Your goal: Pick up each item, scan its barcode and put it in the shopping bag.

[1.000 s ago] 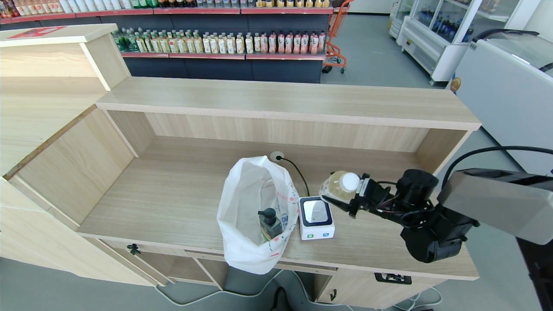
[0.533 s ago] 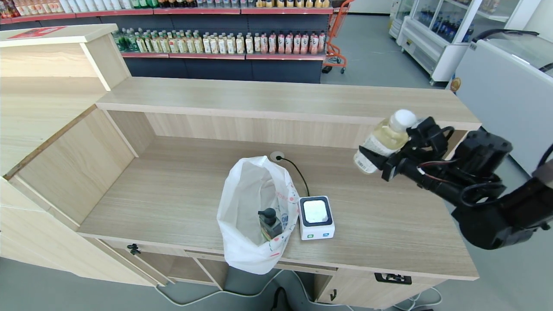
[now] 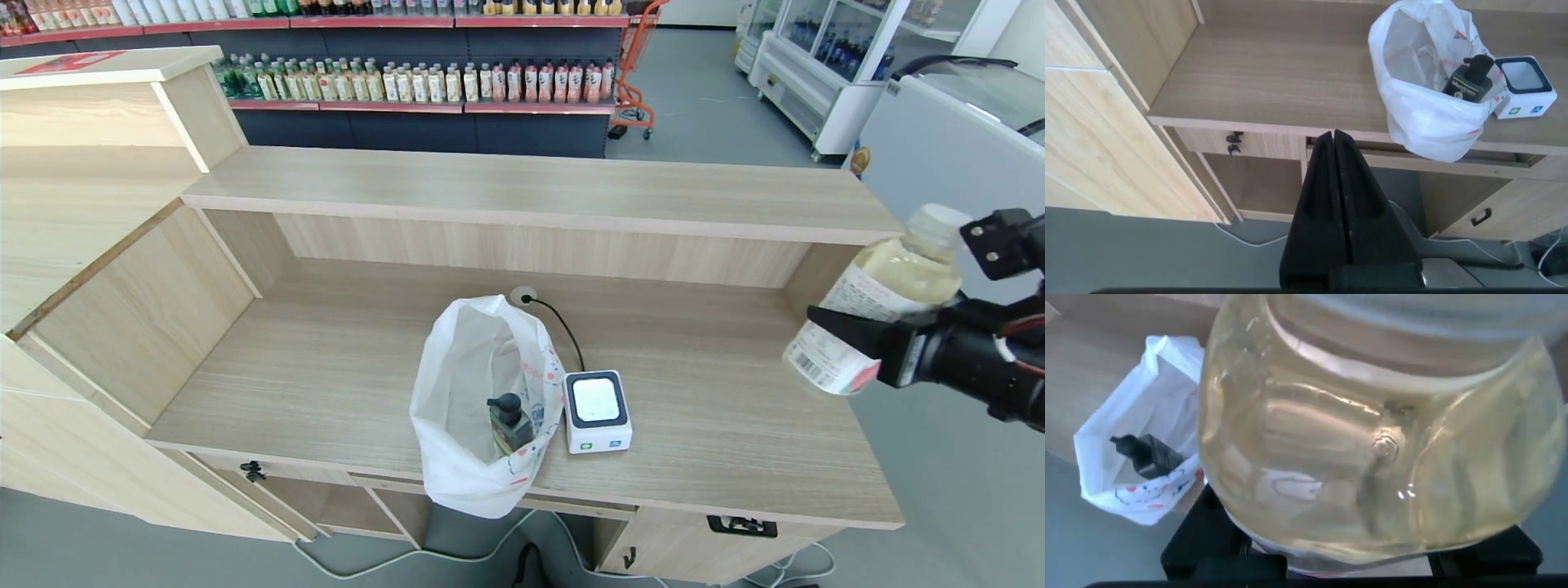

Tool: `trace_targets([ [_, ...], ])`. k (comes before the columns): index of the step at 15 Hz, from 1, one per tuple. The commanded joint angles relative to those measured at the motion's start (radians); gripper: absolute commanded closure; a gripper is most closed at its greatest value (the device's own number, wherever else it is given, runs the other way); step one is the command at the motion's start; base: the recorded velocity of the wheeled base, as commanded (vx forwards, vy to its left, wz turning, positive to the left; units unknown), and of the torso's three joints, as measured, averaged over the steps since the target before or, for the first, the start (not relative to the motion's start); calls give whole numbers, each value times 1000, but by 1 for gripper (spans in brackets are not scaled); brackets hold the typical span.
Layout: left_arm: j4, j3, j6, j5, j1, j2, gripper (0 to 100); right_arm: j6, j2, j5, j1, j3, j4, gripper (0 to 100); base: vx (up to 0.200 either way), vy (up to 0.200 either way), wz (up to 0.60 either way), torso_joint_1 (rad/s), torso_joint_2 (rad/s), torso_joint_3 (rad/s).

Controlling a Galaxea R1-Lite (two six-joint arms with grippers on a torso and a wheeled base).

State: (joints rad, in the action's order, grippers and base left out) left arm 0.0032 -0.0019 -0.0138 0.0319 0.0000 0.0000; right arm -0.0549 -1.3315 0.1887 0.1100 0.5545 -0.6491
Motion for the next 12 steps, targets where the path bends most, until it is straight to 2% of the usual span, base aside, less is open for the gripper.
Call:
trace_targets([
  [1, 0, 0, 0, -1, 0, 2, 100, 12, 253, -11, -39, -27, 167, 100, 0, 0, 0, 0, 0, 0],
  [4, 0, 0, 0, 0, 0, 2, 100, 10, 316, -11, -39, -47, 203, 100, 0, 0, 0, 0, 0, 0],
  [12, 1, -1, -2, 0, 0, 0, 100, 10, 291, -9, -58, -36, 204, 100, 0, 0, 0, 0, 0, 0],
])
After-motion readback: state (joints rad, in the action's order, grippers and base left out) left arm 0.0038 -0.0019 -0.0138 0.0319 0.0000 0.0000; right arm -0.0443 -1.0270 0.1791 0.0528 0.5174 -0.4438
